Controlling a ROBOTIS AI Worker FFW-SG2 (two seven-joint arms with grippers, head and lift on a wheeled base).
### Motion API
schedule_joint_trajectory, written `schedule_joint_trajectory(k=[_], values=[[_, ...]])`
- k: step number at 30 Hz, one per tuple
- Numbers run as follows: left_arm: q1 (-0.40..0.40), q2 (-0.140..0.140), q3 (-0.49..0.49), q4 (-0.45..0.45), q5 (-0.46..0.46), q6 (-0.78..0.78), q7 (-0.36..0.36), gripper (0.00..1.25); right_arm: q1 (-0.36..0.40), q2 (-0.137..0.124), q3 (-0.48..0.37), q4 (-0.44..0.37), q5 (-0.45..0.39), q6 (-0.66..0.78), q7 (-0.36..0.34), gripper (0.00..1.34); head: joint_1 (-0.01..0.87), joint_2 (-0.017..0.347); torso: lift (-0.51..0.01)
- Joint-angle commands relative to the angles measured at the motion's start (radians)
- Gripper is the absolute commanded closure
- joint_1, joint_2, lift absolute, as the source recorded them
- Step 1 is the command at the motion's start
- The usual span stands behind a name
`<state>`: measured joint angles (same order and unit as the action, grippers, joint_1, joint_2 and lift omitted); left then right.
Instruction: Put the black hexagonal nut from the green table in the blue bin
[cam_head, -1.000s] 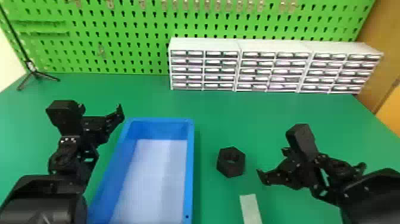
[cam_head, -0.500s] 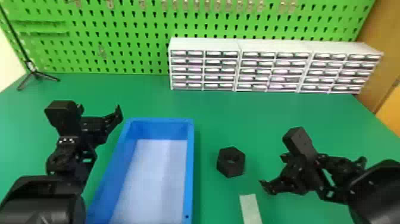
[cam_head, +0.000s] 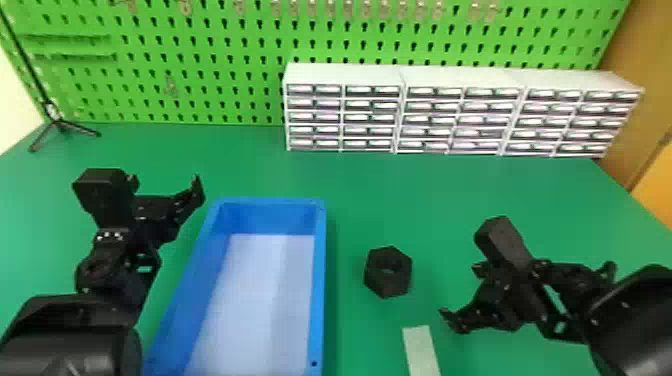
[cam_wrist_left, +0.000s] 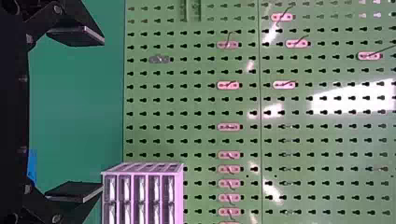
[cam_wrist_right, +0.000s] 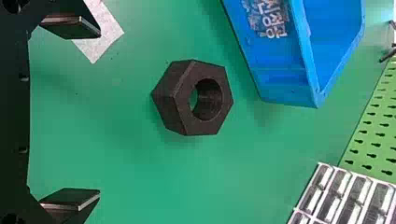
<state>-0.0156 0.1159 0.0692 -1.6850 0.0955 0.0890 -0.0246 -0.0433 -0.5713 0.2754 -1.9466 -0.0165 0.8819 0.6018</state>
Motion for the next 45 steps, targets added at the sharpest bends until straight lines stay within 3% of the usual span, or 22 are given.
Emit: schedule_joint_trajectory(k=[1,45], values=[[0.000,0.001,0.001,-0.001,0.000,0.000,0.000,0.18,-0.001,-0.001,0.001,0.000,-0.003,0.002,0.001,0.10,0.683,0.028,-0.096],[0.002,0.001,0.004,-0.001,0.001,0.000,0.000,0.18,-0.012,-0.002,0.004,0.000,-0.005,0.005,0.001,0.10,0.683,0.028,-0.096]])
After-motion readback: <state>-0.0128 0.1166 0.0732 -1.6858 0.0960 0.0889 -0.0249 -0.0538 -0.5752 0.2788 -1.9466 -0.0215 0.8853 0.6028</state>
